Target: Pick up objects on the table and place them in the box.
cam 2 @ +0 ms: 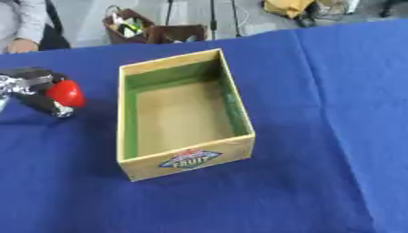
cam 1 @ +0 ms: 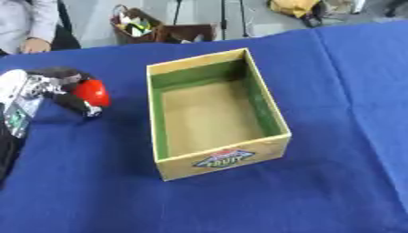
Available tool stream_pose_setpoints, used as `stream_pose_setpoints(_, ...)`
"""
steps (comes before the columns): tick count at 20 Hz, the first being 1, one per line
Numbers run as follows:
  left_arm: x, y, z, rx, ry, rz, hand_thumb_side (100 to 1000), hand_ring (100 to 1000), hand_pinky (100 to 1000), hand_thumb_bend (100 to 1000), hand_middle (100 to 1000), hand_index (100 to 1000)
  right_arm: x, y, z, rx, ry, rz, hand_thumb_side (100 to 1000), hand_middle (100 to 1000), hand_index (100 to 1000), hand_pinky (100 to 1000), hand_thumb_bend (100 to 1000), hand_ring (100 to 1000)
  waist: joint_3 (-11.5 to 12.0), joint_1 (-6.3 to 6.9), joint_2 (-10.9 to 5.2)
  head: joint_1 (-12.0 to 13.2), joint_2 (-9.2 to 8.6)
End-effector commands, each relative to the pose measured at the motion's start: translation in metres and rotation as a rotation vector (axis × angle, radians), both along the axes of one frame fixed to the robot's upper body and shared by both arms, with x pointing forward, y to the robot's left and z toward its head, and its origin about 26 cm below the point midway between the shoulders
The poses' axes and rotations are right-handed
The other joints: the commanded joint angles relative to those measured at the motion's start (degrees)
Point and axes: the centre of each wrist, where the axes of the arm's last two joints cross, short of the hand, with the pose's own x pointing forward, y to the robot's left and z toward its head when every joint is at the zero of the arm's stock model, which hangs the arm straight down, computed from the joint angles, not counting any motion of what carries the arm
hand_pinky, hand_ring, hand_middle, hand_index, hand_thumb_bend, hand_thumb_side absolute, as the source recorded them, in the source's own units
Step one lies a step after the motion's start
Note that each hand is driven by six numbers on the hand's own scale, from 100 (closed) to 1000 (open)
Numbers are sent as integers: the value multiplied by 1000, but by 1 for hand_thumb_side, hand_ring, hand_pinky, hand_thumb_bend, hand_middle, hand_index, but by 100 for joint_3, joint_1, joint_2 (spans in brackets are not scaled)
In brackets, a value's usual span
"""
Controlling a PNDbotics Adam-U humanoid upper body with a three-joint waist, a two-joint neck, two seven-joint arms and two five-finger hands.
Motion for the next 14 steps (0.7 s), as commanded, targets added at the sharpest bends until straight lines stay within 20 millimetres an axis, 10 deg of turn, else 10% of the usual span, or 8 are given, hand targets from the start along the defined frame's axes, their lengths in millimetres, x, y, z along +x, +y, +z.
stream_pose_setpoints(1,-1,5,13,3,-53,23,535,347,100,100,412,621,-2,-1,8,-12,-28,0,819,595,739,731,100,724,3,-36,-104,11,-17)
stream_pose_setpoints(14,-3,3,25,-35,-99,20,468,255,100,100,328,542,-2,-1,8,-7,-27,-7,811,595,738,732,100,724,31,-57,-170,1,31)
